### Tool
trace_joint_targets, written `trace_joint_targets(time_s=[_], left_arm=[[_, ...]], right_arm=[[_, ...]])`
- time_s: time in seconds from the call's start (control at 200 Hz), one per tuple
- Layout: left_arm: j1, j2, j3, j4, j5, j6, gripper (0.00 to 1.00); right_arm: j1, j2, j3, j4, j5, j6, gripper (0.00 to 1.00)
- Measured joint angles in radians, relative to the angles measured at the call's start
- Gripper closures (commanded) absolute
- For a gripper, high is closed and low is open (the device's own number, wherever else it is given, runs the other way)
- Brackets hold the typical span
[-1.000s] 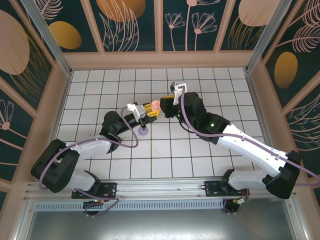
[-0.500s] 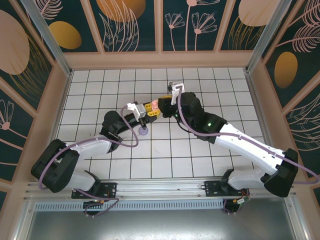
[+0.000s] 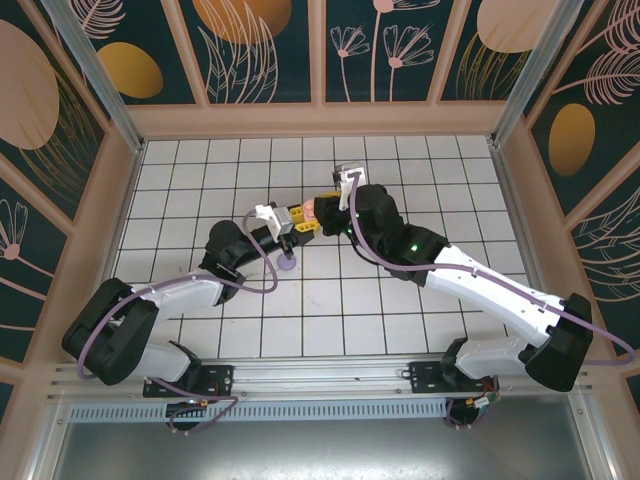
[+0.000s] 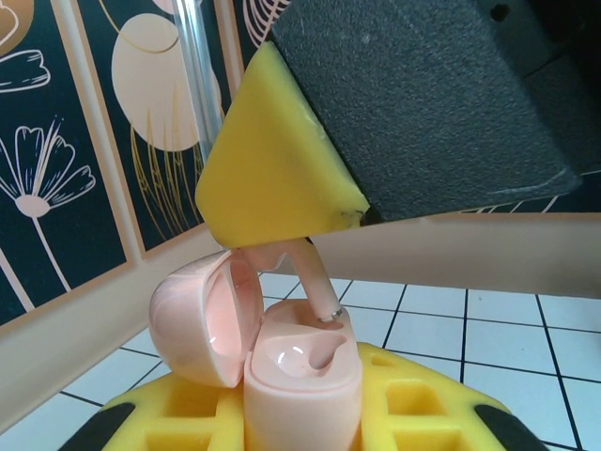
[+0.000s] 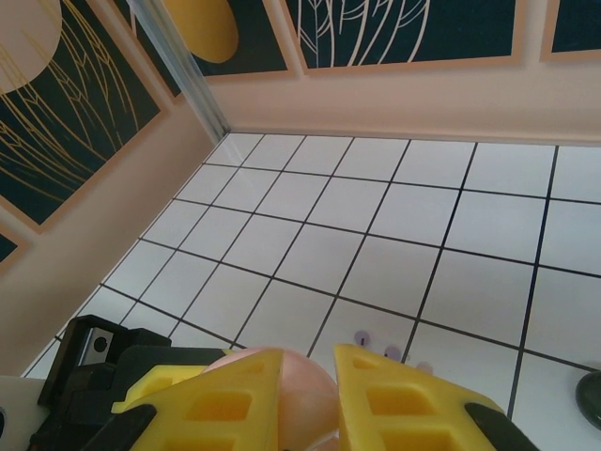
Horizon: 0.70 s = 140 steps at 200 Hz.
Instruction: Insert wireless bluetooth earbuds into charging case
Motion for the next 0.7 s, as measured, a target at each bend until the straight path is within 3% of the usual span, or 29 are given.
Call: trace_joint_targets(time_s=[0.365, 0.701], left_arm=[[0.000, 0.000, 0.005, 0.000, -0.003, -0.032, 1.00], [0.000, 0.000, 0.006, -0.011, 0.008, -0.054, 1.00]], right_arm=[[0.009, 0.000, -0.009, 0.021, 0.009, 0.015, 0.82], [0.054, 0.000, -0.031, 0.047, 0.114, 0.011, 0.83]])
